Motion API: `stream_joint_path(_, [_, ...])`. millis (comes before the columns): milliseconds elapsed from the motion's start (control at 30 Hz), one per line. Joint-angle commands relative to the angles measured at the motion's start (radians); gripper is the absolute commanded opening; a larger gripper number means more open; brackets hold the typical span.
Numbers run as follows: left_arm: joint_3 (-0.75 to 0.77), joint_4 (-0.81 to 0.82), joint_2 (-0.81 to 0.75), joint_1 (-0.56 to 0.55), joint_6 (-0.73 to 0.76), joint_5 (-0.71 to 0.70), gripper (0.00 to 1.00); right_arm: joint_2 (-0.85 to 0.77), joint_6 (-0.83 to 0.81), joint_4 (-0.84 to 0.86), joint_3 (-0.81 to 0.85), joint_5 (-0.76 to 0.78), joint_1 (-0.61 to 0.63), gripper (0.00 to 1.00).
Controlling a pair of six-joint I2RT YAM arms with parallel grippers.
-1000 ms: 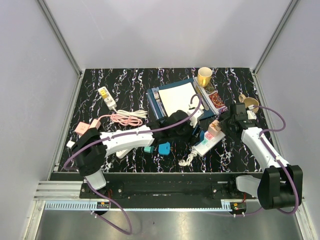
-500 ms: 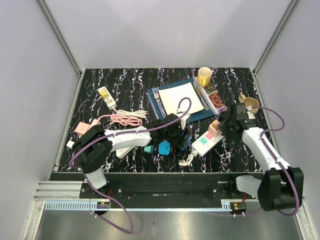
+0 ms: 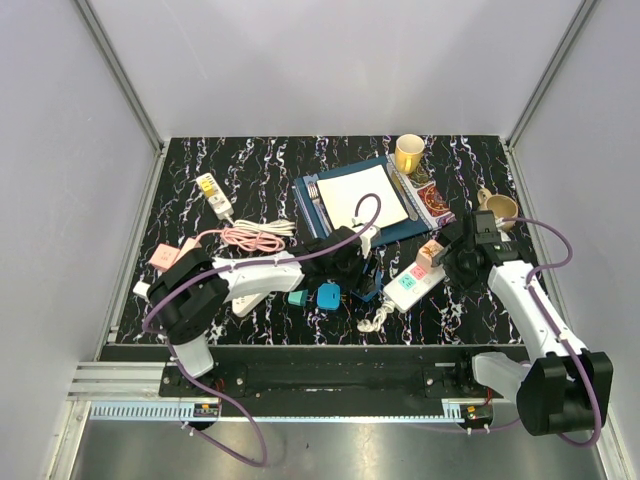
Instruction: Pull the plug off the socket
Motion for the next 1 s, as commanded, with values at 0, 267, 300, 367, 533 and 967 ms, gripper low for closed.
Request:
stream_joint_path(0, [0.011, -0.005, -0.066, 0.000, -0.008, -0.011, 0.69, -0.022, -0.031, -0.016, 0.060, -0.025, 0.002, 0.61])
stream_joint_path(267, [0.011, -0.020, -0.098, 0.002, 0.002, -0.016, 0.76, -0.052, -0.046, -0.016, 0.073, -0.032, 0.002, 0.65])
stream_joint_path(300, [0.009, -0.022, -0.098, 0.002, 0.002, -0.017, 0.77, -0.055, -0.047, -0.018, 0.074, -0.034, 0.000, 0.66])
stream_joint_path(367, [0.000, -0.017, -0.104, 0.002, 0.002, -0.020, 0.79, -0.055, -0.051, -0.018, 0.076, -0.039, 0.000, 0.67])
stream_joint_path(533, [-0.001, -0.021, -0.089, 0.002, 0.006, -0.019, 0.79, -0.056, -0.055, -0.016, 0.073, -0.042, 0.002, 0.68])
stream_joint_path(967, [0.048, 0.016, -0.157, -0.009, 0.041, -0.022, 0.80, 0.004, -0.115, -0.041, 0.180, 0.101, 0.002, 0.71])
